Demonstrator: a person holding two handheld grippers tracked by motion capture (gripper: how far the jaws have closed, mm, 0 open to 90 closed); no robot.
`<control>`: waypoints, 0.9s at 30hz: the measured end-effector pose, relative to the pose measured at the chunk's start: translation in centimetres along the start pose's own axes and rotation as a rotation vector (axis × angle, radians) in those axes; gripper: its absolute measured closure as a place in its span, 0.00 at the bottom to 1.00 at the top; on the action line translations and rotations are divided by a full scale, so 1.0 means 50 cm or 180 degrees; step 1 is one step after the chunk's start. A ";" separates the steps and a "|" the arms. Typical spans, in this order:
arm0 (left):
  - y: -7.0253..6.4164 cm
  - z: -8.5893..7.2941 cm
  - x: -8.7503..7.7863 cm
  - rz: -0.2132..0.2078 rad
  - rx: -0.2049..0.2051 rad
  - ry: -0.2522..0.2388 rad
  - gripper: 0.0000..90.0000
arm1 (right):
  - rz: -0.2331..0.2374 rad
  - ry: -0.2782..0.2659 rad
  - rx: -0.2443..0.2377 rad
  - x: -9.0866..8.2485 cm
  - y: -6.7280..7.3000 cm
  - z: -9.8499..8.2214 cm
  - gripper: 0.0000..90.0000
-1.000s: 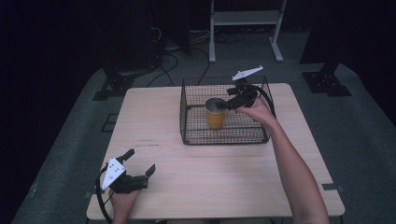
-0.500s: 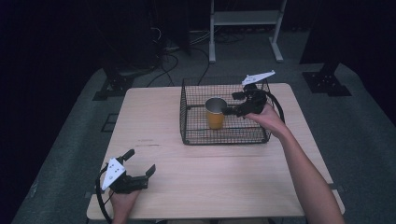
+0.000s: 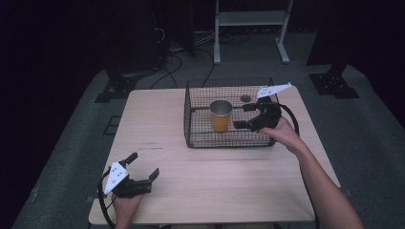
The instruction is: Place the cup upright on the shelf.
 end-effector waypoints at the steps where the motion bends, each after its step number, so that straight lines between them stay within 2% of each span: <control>1: -0.001 0.000 0.000 -0.0002 -0.0004 -0.0008 0.01 | 0.0002 -0.0005 -0.0005 -0.002 0.003 -0.003 0.00; 8: -0.001 0.000 -0.001 -0.0006 0.0006 -0.0002 0.01 | 0.0044 -0.0094 0.0010 -0.019 0.027 -0.033 0.00; 14: -0.001 0.000 0.000 0.0000 0.0013 0.0003 0.01 | 0.0101 -0.0118 0.0022 -0.034 0.053 -0.075 0.00; 22: -0.003 0.000 -0.001 0.0001 0.0033 0.0006 0.01 | 0.0094 -0.0178 0.0040 -0.061 0.081 -0.120 0.00; 27: -0.003 0.000 0.000 0.0008 0.0022 0.0010 0.01 | 0.0067 -0.0189 0.0067 -0.071 0.088 -0.140 0.00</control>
Point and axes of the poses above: each handheld gripper's, and its own axes: x roughly forward along the jaws, z roughly out of its top, y roughly to its left, the point moved 3 cm from there along x, roughly forward along the jaws, and after that the axes turned 13 degrees about z, right-handed, at the moved point
